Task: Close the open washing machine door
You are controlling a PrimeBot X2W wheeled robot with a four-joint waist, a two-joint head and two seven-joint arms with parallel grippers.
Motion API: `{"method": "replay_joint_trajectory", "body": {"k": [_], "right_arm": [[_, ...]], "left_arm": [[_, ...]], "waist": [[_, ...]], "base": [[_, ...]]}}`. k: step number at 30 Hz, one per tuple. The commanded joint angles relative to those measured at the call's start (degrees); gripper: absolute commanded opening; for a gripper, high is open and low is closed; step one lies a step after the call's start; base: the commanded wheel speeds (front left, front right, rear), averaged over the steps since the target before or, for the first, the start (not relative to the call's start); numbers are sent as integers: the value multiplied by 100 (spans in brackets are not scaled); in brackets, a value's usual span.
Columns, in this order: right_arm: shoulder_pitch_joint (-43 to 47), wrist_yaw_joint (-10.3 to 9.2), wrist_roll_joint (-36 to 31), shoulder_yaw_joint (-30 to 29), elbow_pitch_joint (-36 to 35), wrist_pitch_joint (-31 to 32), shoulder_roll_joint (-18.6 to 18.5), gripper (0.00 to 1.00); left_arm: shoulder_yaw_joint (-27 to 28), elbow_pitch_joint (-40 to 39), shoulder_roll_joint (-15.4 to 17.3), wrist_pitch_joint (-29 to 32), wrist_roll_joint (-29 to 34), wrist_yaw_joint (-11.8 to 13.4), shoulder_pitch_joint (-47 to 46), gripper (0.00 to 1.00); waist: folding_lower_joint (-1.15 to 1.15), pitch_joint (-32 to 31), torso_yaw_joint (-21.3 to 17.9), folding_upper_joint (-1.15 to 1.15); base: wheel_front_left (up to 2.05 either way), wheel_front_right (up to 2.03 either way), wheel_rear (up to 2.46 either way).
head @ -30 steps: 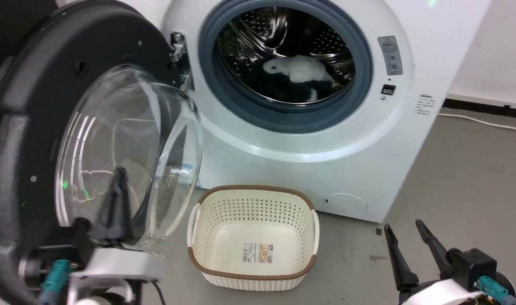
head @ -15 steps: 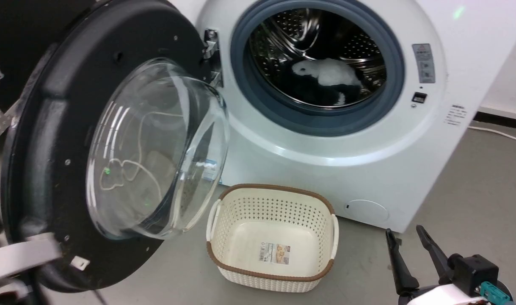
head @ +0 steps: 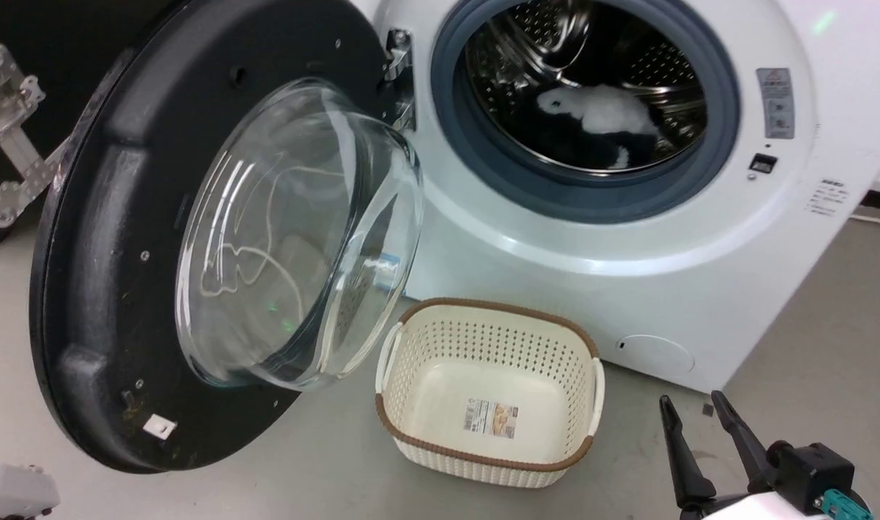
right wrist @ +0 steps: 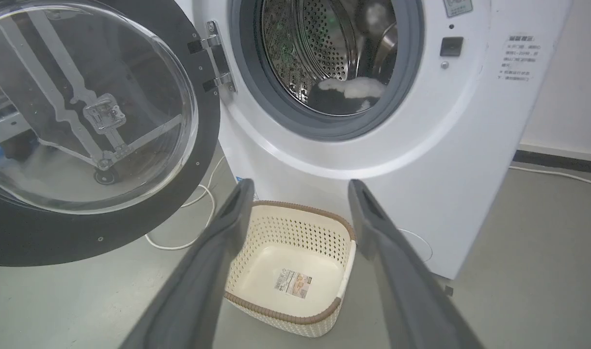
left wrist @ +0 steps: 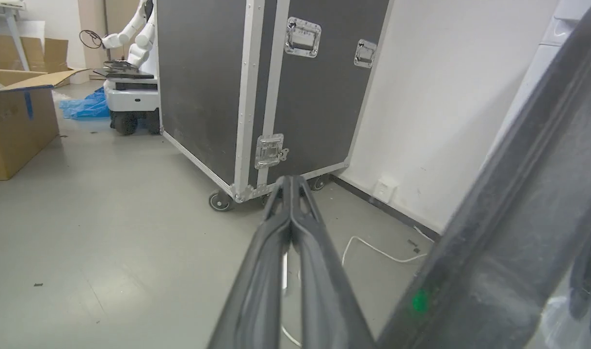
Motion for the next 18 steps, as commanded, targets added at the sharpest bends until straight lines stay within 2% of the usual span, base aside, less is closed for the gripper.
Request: {"method": "replay_joint_trajectory", "body": {"k": [1, 5, 13, 18], "right_arm": [[24, 4, 76, 13, 33, -63, -2, 100], [-9, 4, 122, 20, 65, -111, -2, 100], [-68, 4, 171, 23, 102, -206, -2, 100], [-124, 4, 239, 54, 165, -290, -2, 100]], "left_arm": [[22, 203, 155, 59, -53, -77, -91, 0], [-155, 700, 437, 181, -80, -234, -265, 0], [-613, 1351, 762, 269, -265, -415, -697, 0], [-1084, 1578, 970, 506, -815, -491, -794, 0]], "waist": [[0, 61, 42, 0], [0, 164, 79, 0], [0, 389, 146, 0], [0, 476, 197, 0]], "base": [[0, 0, 0], [0, 0, 0], [0, 0, 0], [0, 0, 0]]}}
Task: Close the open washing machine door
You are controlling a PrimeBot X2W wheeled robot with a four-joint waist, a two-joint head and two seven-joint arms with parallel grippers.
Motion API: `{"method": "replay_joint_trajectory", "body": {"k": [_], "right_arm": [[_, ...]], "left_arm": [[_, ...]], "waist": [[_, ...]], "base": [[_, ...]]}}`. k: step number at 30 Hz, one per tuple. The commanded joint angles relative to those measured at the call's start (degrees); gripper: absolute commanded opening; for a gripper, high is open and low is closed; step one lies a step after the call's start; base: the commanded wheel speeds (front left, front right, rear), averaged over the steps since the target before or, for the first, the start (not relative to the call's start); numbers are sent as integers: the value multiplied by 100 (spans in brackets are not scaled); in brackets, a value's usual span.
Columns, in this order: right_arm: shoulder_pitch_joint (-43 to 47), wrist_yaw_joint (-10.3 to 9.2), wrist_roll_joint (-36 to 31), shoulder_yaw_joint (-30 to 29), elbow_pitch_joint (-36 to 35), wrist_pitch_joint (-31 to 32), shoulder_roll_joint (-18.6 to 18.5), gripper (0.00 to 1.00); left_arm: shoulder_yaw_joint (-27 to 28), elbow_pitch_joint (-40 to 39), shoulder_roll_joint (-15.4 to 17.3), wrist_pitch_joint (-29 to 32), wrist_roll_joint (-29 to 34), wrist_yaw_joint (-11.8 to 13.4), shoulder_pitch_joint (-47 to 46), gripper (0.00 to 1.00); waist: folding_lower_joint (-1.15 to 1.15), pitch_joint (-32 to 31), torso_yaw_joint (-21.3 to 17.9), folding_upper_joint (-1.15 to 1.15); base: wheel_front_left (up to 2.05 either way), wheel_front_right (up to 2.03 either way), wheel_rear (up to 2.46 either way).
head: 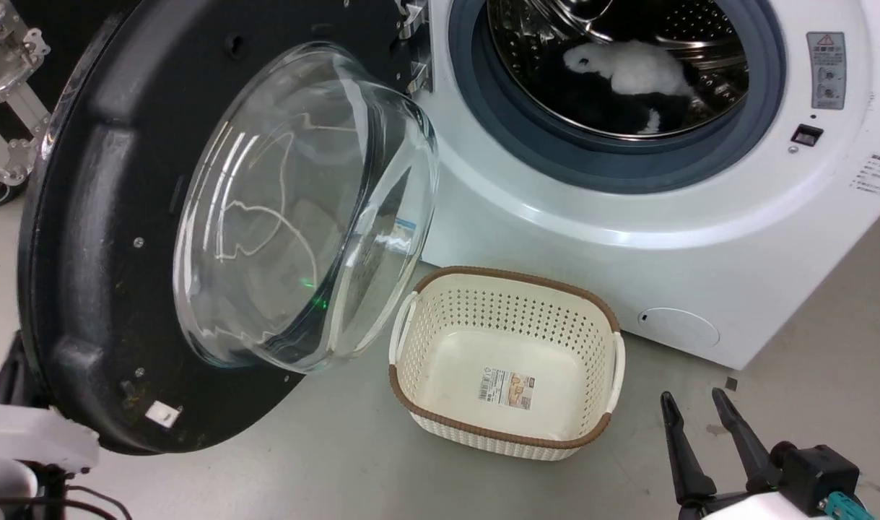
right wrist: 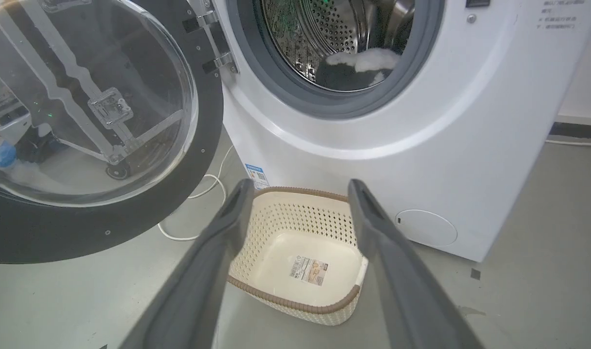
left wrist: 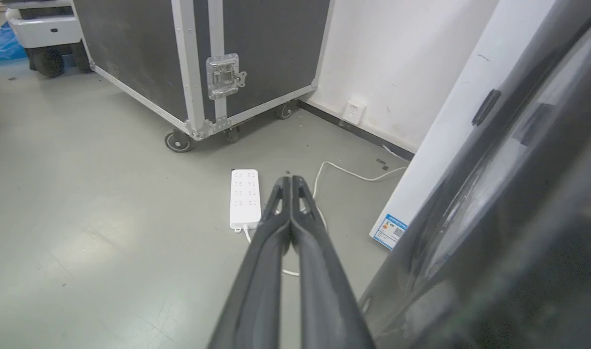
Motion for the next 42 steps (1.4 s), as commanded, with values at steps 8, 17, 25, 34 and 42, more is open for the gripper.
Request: {"method": "replay_joint_trajectory", "body": {"k": [8, 17, 25, 34, 42], "right_arm": [[-12, 5, 346, 81, 213, -168, -2, 100], [-21, 5, 527, -28, 282, -275, -2, 100], [-43, 6, 637, -196, 334, -359, -3, 100], [-53, 6, 669, -286, 305, -381, -3, 100], [-135, 6, 735, -264, 233, -381, -3, 100]], "left_arm": [[-1683, -1101, 764, 841, -1582, -106, 810, 0], [-3345, -2037, 811, 1218, -2114, -162, 589, 0], [-4724, -2176, 696, 1455, -2472, -206, -69, 0], [-5611, -1344, 384, 1145, -2351, -217, -1027, 0], [-5604, -18, -116, 544, -1920, -170, -1951, 0]], "waist": [[-1, -172, 201, 0], [-1, -244, 195, 0], [-1, -256, -275, 0], [-1, -163, -1365, 0], [-1, 72, -2238, 0]], "base": [[0, 0, 0], [0, 0, 0], [0, 0, 0], [0, 0, 0], [0, 0, 0]]}}
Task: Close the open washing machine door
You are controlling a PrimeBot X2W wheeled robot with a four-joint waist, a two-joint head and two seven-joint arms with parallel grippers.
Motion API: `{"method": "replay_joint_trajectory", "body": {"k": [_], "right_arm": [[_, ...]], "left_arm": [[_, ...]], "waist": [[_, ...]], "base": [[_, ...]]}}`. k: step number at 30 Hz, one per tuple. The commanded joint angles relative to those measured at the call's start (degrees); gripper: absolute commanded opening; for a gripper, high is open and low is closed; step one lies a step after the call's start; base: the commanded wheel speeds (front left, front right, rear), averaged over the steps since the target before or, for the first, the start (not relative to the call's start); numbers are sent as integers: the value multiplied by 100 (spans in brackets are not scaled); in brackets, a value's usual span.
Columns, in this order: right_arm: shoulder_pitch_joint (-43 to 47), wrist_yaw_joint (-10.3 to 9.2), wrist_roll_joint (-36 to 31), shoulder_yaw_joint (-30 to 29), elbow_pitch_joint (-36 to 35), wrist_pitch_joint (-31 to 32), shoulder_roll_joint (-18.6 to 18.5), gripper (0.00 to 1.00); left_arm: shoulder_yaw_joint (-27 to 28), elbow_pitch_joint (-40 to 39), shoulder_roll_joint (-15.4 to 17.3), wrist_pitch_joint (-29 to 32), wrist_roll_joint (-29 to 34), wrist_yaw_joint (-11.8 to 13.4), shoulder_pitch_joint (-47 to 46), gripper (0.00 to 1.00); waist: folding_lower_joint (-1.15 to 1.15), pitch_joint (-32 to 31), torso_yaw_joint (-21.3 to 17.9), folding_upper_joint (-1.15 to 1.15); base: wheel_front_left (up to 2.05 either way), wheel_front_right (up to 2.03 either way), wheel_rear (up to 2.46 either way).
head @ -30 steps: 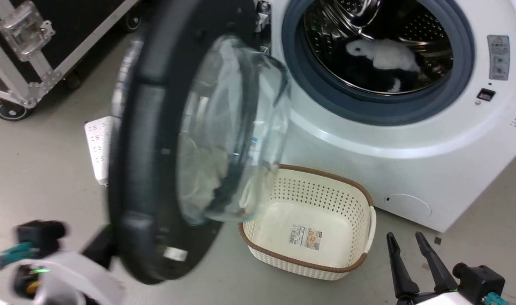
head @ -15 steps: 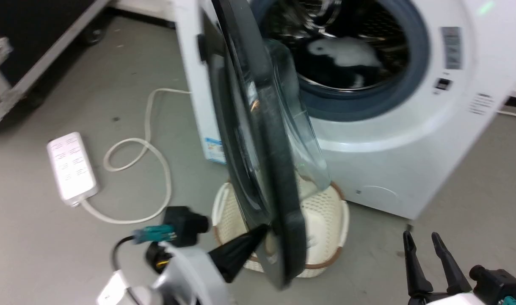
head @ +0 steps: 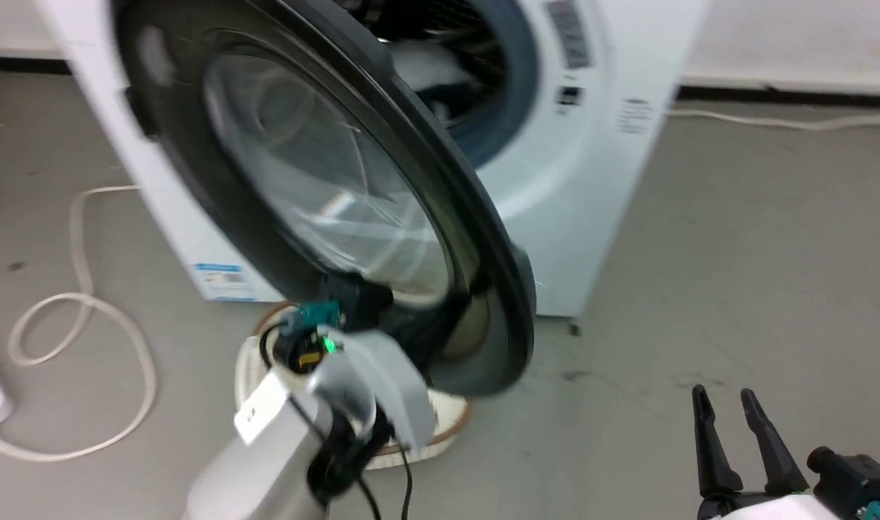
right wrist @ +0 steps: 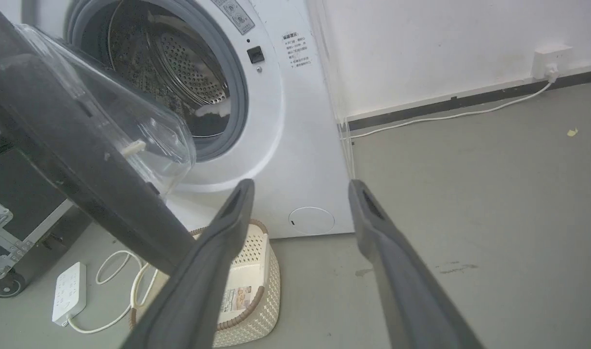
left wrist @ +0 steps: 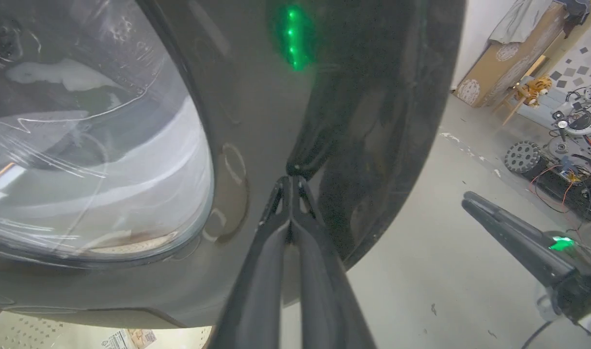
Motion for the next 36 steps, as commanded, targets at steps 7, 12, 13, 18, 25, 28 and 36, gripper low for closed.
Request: {"method": "replay_joint_trajectory", "body": {"k": [7, 12, 13, 18, 25, 28, 36], "right_arm": [[-175, 6, 107, 40, -75, -24, -3, 100], [-221, 6, 139, 35, -85, -24, -3, 100], [-218, 6, 142, 30, -81, -24, -3, 100], [-183, 6, 133, 12, -43, -24, -3, 100], [-72, 6, 78, 10, -7, -24, -3, 100], [-39, 6, 52, 18, -8, -24, -3, 100], [63, 6, 18, 19, 36, -24, -3, 100]], "left_arm": [[226, 1246, -360, -525, 336, 222, -1034, 0], [405, 1958, -599, -842, 390, 425, -1545, 0], [430, 2068, -639, -893, 378, 431, -1611, 0], [578, 2310, -766, -1280, 253, 362, -1723, 0], [1135, 1842, -585, -1985, 337, 717, -1439, 0], [1459, 1267, -369, -2034, 670, 962, -1188, 0], [2418, -294, 105, -2040, 1622, 1373, 232, 0]], "waist": [[0, 390, -762, 0], [0, 466, -829, 0], [0, 463, -820, 0], [0, 323, -643, 0], [0, -4, -235, 0], [0, -98, -81, 0], [0, -400, 148, 0]], "base": [[0, 0, 0], [0, 0, 0], [0, 0, 0], [0, 0, 0], [0, 0, 0], [0, 0, 0], [0, 0, 0]]}}
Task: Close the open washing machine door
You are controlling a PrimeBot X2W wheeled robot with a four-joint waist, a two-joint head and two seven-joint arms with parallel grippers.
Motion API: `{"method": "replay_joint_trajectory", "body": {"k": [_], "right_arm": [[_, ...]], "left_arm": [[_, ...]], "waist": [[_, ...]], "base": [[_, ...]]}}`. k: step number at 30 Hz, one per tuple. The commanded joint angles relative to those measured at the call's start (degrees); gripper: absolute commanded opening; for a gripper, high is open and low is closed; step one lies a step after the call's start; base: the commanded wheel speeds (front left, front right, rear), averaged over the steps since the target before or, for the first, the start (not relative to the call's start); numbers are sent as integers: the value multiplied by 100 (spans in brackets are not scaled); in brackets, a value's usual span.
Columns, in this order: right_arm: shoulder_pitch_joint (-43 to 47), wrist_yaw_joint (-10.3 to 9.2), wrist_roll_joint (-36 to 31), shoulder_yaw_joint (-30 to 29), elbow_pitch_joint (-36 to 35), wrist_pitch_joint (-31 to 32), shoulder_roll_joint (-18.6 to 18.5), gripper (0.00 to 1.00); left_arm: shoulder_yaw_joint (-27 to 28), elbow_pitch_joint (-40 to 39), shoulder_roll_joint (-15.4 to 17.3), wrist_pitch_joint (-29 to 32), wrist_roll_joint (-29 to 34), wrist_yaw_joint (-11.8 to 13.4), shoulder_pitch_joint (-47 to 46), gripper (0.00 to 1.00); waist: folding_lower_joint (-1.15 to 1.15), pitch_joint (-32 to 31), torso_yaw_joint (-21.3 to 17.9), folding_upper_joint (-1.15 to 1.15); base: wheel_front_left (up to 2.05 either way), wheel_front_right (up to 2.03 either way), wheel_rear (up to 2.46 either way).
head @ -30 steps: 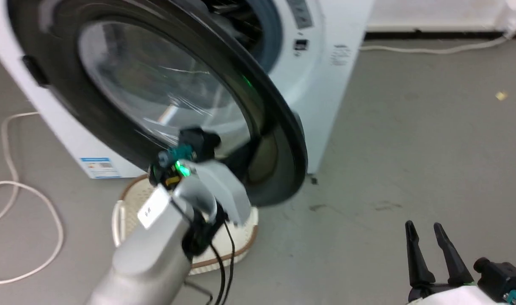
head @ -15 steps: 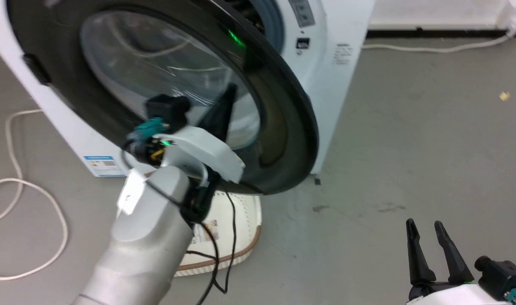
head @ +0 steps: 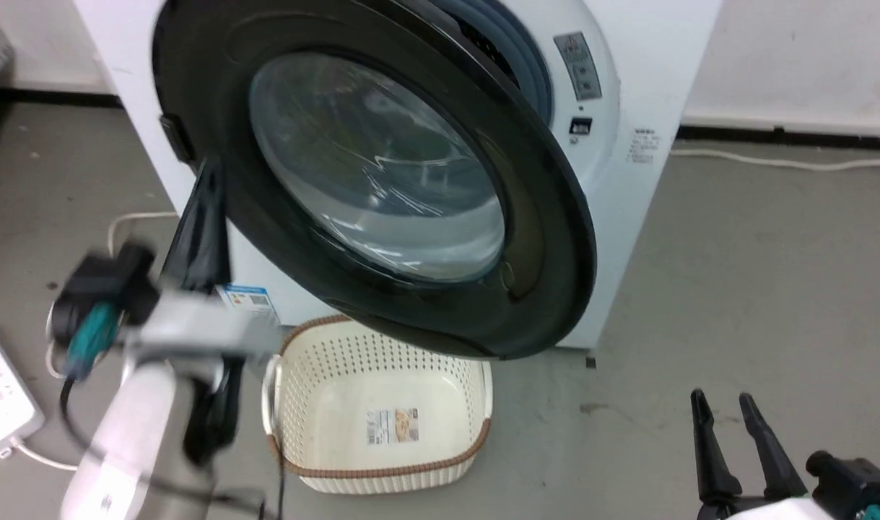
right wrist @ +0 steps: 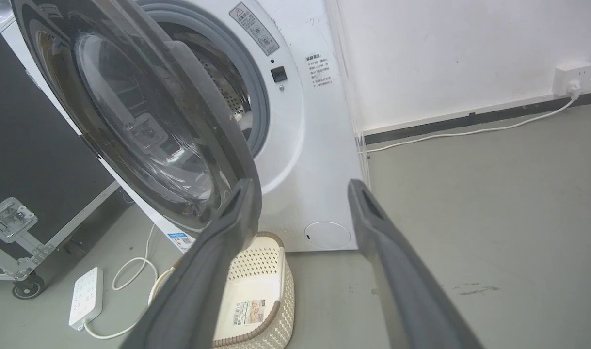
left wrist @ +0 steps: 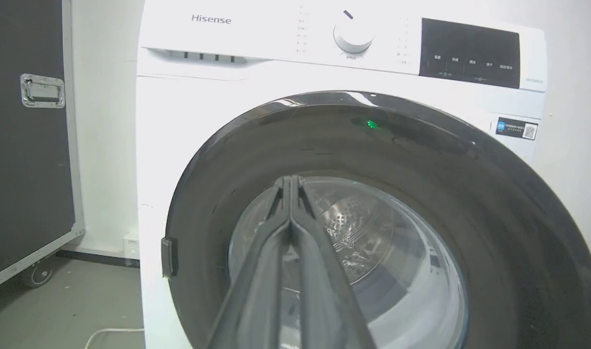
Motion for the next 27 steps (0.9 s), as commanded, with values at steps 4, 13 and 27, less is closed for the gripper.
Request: {"method": "replay_joint_trajectory", "body": {"k": [4, 13, 27], "right_arm": [[135, 6, -38, 5, 28, -24, -3, 100], [215, 6, -19, 39, 44, -24, -3, 100], [147, 6, -510, -109, 18, -24, -3, 40]], "left_arm": [[211, -208, 150, -23, -3, -77, 775, 0], [145, -52, 251, 182, -283, -330, 1879, 79], [102, 15, 129, 179, -462, -311, 2226, 100]], "waist": [[1, -152, 88, 0], [1, -234, 196, 0], [1, -234, 142, 0]], "base": [[0, 0, 0], [0, 0, 0], [0, 0, 0]]}}
